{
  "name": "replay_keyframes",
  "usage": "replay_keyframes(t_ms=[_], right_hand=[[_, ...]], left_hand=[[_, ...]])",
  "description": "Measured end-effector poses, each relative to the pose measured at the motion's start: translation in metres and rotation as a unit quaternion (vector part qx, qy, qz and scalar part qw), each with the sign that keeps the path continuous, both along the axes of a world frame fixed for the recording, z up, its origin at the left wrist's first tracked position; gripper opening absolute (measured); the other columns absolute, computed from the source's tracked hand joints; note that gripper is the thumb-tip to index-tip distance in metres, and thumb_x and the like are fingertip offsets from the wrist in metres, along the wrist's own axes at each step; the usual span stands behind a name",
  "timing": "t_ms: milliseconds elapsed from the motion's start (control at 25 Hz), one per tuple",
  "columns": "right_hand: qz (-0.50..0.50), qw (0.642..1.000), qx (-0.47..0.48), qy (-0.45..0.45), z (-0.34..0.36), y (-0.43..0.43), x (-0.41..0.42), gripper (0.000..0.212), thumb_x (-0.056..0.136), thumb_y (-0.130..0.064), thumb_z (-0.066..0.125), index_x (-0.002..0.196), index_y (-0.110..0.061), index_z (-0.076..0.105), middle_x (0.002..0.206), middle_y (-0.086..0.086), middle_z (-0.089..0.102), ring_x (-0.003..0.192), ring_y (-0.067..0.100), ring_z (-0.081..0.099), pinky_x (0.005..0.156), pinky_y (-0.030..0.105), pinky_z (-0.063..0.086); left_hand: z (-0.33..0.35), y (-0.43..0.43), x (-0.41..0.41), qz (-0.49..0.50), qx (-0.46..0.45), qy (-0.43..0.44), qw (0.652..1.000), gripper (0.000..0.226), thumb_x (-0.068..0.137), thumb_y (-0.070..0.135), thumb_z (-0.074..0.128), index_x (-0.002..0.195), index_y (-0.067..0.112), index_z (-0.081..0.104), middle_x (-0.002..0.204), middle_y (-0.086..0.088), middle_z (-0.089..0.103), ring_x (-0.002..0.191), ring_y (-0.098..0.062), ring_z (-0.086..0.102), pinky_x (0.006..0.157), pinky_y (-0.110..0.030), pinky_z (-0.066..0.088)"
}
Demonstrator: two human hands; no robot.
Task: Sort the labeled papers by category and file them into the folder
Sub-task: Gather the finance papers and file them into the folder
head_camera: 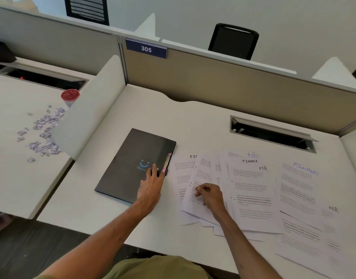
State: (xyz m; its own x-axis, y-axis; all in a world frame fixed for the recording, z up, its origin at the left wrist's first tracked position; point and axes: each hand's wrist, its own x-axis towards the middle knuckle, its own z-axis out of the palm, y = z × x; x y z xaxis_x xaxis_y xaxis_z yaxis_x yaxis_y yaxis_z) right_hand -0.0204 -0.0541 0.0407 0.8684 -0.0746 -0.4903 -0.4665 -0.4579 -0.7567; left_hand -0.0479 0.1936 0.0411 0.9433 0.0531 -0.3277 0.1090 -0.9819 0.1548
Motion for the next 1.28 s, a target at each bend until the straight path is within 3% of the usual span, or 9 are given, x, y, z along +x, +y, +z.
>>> replay_keyframes(t_ms=[200,320,440,600,1000,1120,1280], right_hand=[[-0.008,1.000,0.011,-0.017,0.010,-0.009,-0.013,0.012,0.099,-0.015,0.068,0.093,-0.012,0.078,0.078,0.002,0.080,0.045,0.003,0.054,0.042,0.020,0.041],[-0.022,0.999,0.019,-0.029,0.013,-0.019,-0.021,0.014,0.099,-0.017,0.067,0.092,-0.015,0.078,0.078,0.001,0.079,0.048,0.012,0.054,0.042,0.020,0.040],[-0.029,0.998,0.032,-0.043,0.015,-0.037,-0.026,0.014,0.099,-0.016,0.067,0.092,-0.015,0.078,0.079,0.002,0.079,0.050,0.012,0.056,0.042,0.019,0.040],[-0.033,0.997,0.038,-0.065,0.025,-0.080,-0.020,0.013,0.099,-0.018,0.067,0.092,-0.017,0.078,0.079,0.001,0.079,0.052,0.015,0.057,0.044,0.020,0.041],[-0.071,0.993,0.040,-0.083,0.015,-0.275,-0.025,0.014,0.098,-0.020,0.066,0.091,-0.017,0.077,0.079,-0.001,0.079,0.052,0.018,0.058,0.047,0.026,0.042],[-0.109,0.990,0.015,-0.088,0.002,-0.329,-0.037,0.014,0.098,-0.020,0.065,0.090,-0.021,0.077,0.079,-0.006,0.079,0.056,0.015,0.063,0.054,0.029,0.049],[-0.207,0.968,-0.080,-0.120,-0.008,-0.391,-0.043,0.021,0.093,-0.013,0.062,0.096,-0.030,0.073,0.097,-0.013,0.075,0.092,0.013,0.070,0.079,0.037,0.057]], left_hand=[[-0.003,0.004,0.004,0.017,-0.013,0.004,1.000,0.071,0.099,0.012,0.068,0.160,0.021,0.031,0.171,-0.013,0.019,0.155,-0.037,0.027,0.104,-0.056,0.057],[0.000,-0.005,0.002,0.022,-0.014,-0.039,0.999,0.051,0.107,0.033,0.056,0.153,0.018,0.042,0.164,-0.008,0.034,0.148,-0.034,0.038,0.098,-0.053,0.060],[0.001,-0.024,0.000,-0.007,-0.015,-0.063,0.998,0.045,0.104,0.033,0.060,0.145,0.018,0.051,0.162,-0.008,0.037,0.148,-0.032,0.038,0.101,-0.053,0.058],[0.004,-0.072,-0.002,-0.022,-0.053,-0.056,0.997,0.051,0.105,0.030,0.061,0.152,0.020,0.045,0.172,-0.008,0.025,0.157,-0.032,0.028,0.100,-0.048,0.058],[0.019,-0.277,-0.016,-0.090,-0.087,-0.060,0.990,0.058,0.104,0.020,0.059,0.159,0.021,0.039,0.172,-0.005,0.026,0.155,-0.028,0.029,0.093,-0.049,0.060],[0.015,-0.336,-0.018,-0.136,-0.108,-0.048,0.984,0.062,0.103,0.022,0.059,0.161,0.023,0.036,0.174,-0.004,0.022,0.158,-0.028,0.023,0.101,-0.052,0.057],[0.007,-0.399,-0.020,-0.232,-0.125,-0.020,0.964,0.072,0.103,0.041,0.058,0.166,0.027,0.026,0.178,-0.003,0.012,0.164,-0.028,0.010,0.125,-0.055,0.035]])
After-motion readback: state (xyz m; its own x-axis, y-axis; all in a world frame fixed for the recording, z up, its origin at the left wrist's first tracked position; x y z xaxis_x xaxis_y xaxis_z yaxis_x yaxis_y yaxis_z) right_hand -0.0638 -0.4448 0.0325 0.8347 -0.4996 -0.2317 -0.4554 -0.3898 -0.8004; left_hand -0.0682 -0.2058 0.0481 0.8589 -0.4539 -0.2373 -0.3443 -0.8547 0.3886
